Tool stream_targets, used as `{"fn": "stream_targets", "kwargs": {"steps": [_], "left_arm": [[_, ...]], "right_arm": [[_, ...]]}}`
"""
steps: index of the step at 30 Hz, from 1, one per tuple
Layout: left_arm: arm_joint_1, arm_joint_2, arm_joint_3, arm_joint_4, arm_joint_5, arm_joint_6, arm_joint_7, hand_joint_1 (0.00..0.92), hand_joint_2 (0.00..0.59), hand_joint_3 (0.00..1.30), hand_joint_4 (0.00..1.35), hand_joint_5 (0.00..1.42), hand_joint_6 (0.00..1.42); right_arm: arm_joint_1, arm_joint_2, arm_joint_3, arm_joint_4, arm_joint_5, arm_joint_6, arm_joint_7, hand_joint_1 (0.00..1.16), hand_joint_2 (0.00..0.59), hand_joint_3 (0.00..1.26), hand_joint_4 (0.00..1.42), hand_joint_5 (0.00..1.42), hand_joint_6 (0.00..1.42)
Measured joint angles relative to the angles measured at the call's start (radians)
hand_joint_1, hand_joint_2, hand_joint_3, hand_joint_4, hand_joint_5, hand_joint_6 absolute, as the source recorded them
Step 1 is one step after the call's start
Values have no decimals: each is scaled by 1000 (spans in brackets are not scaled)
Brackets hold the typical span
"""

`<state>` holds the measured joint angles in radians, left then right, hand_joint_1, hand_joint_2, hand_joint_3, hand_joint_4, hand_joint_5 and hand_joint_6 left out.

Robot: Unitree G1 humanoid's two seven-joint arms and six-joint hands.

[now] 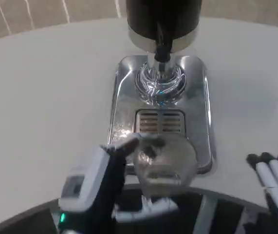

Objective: Grasp the cup under the faucet to collect the drink, then remove the cup.

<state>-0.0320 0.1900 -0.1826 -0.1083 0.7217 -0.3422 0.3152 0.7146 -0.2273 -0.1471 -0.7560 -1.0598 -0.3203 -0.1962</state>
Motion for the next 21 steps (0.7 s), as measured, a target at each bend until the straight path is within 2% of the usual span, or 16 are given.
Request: {"fn": "stream_targets", "kwargs": {"steps": [6,8,10,15,21], "left_arm": [[-174,-11,13,142,-1,34,28,687,73,1123,1275,1404,1424],[-252,-7,9,235,-4,36,35,687,73,1123,1275,1404,1424],[-279,-4,3,282,-6,25,43,687,74,1123,1261,1404,1424],[-384,27,-19,446,-5,-3,61,687,74,1123,1260,1405,1424],[-516,37,-41,645,-10,-74,130,687,74,1123,1261,1405,1424]], "right_arm": [[24,39,16,-17,-14,21,15,243,586,0,0,0,0],[34,50,27,-39,-24,26,19,246,586,0,0,0,0],[39,59,31,-40,-31,30,28,248,586,0,0,0,0],[47,64,40,-66,-43,42,57,254,586,0,0,0,0],[51,62,48,-75,-43,45,86,311,586,0,0,0,0]]}}
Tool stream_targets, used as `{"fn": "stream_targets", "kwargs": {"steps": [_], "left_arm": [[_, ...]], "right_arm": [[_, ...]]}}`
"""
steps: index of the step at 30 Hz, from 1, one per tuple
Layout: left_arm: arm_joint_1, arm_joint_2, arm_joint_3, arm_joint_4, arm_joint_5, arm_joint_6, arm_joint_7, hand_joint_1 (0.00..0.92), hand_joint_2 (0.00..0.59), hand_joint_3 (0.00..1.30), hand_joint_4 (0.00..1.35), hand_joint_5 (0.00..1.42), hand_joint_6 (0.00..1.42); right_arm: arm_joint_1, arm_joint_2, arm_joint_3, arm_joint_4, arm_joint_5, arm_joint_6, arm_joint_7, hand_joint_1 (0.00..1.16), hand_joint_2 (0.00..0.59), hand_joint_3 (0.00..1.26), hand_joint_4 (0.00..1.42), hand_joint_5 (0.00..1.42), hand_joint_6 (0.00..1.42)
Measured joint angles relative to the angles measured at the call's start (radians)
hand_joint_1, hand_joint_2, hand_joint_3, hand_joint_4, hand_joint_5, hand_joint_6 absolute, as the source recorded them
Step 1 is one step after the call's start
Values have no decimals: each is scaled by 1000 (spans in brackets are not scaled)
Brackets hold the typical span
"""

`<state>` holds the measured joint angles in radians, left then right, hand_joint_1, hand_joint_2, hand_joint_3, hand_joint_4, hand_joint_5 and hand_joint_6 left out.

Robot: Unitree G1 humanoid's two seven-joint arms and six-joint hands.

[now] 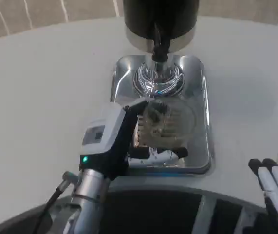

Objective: Grasp the cup under the faucet to collect the drink, then remove the cup.

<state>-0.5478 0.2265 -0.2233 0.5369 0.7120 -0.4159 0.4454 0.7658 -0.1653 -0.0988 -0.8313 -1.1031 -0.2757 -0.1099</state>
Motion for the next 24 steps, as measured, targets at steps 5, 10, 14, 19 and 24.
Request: {"fn": "stream_targets", "kwargs": {"steps": [5,10,14,19,24], "left_arm": [[-85,3,8,120,-35,-7,30,687,74,1123,1260,1405,1424],[-145,-2,11,223,-75,-12,59,686,75,1123,1273,1404,1424],[-178,-1,5,266,-78,-12,77,661,91,1085,1275,1390,1424],[-193,2,-13,283,-77,-14,88,614,100,1045,1236,1394,1424],[-202,8,-32,289,-77,-15,88,469,80,719,799,987,1056]], "right_arm": [[2,-2,2,-1,0,0,14,318,586,0,0,0,0],[-10,-2,5,-1,1,0,30,323,586,0,0,0,0],[-15,-3,-3,-1,12,1,37,327,586,0,0,0,0],[-15,-3,-8,-1,26,2,37,323,585,0,0,0,0],[-15,-4,-11,-1,32,2,39,283,586,0,0,0,0]]}}
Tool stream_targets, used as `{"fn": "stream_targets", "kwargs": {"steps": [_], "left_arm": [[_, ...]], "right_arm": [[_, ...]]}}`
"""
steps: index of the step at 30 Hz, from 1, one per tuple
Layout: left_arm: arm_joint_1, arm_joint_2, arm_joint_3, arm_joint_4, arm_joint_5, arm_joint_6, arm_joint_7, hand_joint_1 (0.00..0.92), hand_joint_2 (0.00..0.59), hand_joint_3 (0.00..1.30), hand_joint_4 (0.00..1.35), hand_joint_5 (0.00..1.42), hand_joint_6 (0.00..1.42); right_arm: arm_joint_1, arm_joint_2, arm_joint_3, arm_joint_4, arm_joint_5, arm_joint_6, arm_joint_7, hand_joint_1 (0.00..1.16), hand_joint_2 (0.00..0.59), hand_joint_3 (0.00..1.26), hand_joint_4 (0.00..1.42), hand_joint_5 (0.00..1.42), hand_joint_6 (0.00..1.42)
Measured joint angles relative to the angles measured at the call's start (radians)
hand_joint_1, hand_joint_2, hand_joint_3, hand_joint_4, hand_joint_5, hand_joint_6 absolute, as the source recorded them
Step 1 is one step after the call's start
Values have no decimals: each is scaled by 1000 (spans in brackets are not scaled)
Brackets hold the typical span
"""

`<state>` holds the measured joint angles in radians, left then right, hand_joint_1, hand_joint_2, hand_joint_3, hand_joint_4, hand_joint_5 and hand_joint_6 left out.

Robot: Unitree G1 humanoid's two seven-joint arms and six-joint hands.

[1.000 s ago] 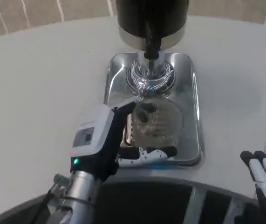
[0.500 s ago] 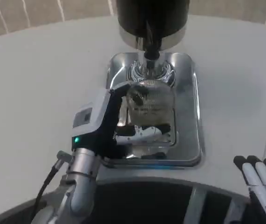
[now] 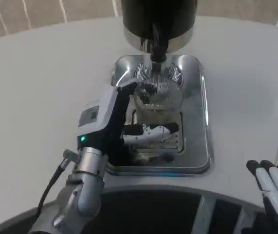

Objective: Grasp the cup under the faucet to collect the drink, then remove the cup.

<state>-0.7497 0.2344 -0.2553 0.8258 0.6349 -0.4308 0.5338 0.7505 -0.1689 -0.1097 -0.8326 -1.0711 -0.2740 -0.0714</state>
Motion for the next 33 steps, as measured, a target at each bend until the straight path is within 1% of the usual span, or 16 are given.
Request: {"fn": "stream_targets", "kwargs": {"steps": [1,2,3,4,6,9,11,15,18,22,26,28,29,30,31,33], "left_arm": [[0,7,-6,-3,5,0,0,404,78,543,561,789,843],[1,15,-13,-7,7,2,-1,360,71,419,414,664,716],[2,24,-22,-12,8,4,-2,336,67,350,309,593,622],[4,28,-26,-13,8,7,-2,324,65,318,253,562,566],[12,34,-27,-20,3,11,-9,316,64,273,192,530,513],[22,35,-18,-33,-15,13,-27,315,62,227,140,501,449],[24,36,0,-34,-40,16,-43,314,62,219,111,492,437],[46,54,9,-80,-43,23,-46,294,53,181,58,454,393],[90,78,17,-172,-42,35,-54,278,49,139,28,421,361],[172,121,53,-294,-42,69,-73,273,48,126,7,395,341],[297,167,117,-446,-46,112,-105,250,49,115,0,369,330],[357,180,148,-513,-58,133,-119,217,56,115,5,365,327],[421,187,179,-593,-60,159,-127,173,66,100,1,361,309],[470,193,198,-650,-57,176,-132,82,79,48,0,326,265],[514,196,212,-702,-48,200,-140,16,97,10,0,278,220],[589,202,231,-794,-25,238,-162,1,113,0,0,217,174]], "right_arm": [[0,0,-2,0,3,0,0,240,570,0,0,0,0],[0,0,-2,0,7,0,0,207,575,0,0,0,0],[0,0,-3,0,12,0,0,199,575,0,0,0,0],[0,0,-2,0,14,0,0,196,575,0,0,0,0],[0,1,2,0,16,0,0,192,574,0,0,0,0],[0,0,11,0,16,0,1,188,573,0,0,0,0],[-1,0,12,0,16,0,1,185,572,0,0,0,0],[-12,0,16,0,18,0,4,180,572,0,0,0,0],[-23,0,19,0,34,0,13,177,571,0,0,0,0],[-51,8,26,0,59,9,21,173,571,0,0,0,0],[-94,24,41,-1,88,35,48,169,571,0,0,0,0],[-118,32,45,-4,106,50,65,168,571,0,0,0,0],[-136,42,52,-11,122,63,78,169,572,0,0,0,0],[-151,46,58,-20,137,78,92,170,572,0,0,0,0],[-174,55,67,-31,156,94,107,171,573,0,0,0,0],[-221,79,88,-44,181,125,131,179,585,0,0,0,0]]}}
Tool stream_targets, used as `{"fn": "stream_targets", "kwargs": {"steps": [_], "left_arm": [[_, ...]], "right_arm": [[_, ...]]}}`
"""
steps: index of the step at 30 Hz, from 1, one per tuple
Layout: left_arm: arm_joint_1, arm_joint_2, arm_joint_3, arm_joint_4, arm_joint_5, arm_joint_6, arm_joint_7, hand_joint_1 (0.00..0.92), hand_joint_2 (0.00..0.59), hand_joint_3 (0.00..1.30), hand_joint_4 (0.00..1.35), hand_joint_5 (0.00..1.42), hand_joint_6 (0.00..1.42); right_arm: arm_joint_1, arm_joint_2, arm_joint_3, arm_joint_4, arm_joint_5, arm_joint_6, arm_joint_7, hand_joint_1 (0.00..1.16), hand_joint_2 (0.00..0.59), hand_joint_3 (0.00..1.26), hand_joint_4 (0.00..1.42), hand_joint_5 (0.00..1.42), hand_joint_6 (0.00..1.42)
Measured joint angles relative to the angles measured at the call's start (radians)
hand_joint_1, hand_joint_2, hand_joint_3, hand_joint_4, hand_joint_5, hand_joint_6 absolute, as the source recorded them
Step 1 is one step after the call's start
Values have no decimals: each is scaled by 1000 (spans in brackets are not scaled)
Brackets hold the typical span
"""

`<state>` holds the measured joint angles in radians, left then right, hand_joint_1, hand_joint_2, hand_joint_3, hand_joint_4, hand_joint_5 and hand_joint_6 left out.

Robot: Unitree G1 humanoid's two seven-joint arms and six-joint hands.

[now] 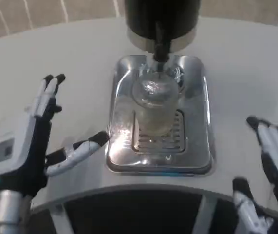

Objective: Grasp the cup under the faucet to collect the drink, then remove the cup.

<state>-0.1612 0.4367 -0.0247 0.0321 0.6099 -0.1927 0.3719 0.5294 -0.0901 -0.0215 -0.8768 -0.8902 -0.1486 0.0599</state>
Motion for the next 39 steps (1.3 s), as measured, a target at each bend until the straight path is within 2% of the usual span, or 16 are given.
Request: {"fn": "stream_targets", "kwargs": {"steps": [1,3,6,8,12,16,21,24,28,33,39], "left_arm": [[31,3,6,-37,21,19,-11,0,122,0,0,183,157],[126,25,9,-145,95,57,-40,0,128,0,0,141,134],[213,29,-2,-238,187,94,-71,0,132,0,0,89,89],[251,27,-30,-281,232,99,-86,0,133,0,0,48,63],[286,25,-59,-313,295,106,-102,0,140,0,0,17,44],[305,17,-66,-322,301,106,-109,0,146,0,0,47,62],[326,0,-64,-341,293,106,-112,0,152,0,0,71,83],[347,-3,-67,-367,305,103,-112,0,153,0,0,73,84],[354,-12,-69,-369,308,103,-111,0,153,0,0,71,86],[370,-31,-74,-372,312,104,-111,0,154,0,0,65,78],[391,-49,-80,-376,316,105,-112,0,155,0,0,57,76]], "right_arm": [[-24,8,9,-3,13,18,16,181,586,0,0,0,0],[-89,35,35,-18,46,74,65,265,586,0,0,0,0],[-192,55,64,-41,96,148,134,280,586,0,0,0,0],[-259,72,83,-42,124,197,174,284,586,0,0,0,0],[-371,94,104,-33,174,280,205,292,586,0,0,0,0],[-458,117,109,-14,225,346,207,300,586,0,0,0,0],[-534,108,112,11,280,398,216,328,586,0,0,0,0],[-597,82,111,40,338,425,237,336,586,0,0,0,0],[-638,60,116,51,388,452,253,338,586,0,0,0,0],[-720,34,144,53,441,485,269,341,586,0,0,0,0],[-827,28,176,75,446,529,266,340,586,0,0,0,0]]}}
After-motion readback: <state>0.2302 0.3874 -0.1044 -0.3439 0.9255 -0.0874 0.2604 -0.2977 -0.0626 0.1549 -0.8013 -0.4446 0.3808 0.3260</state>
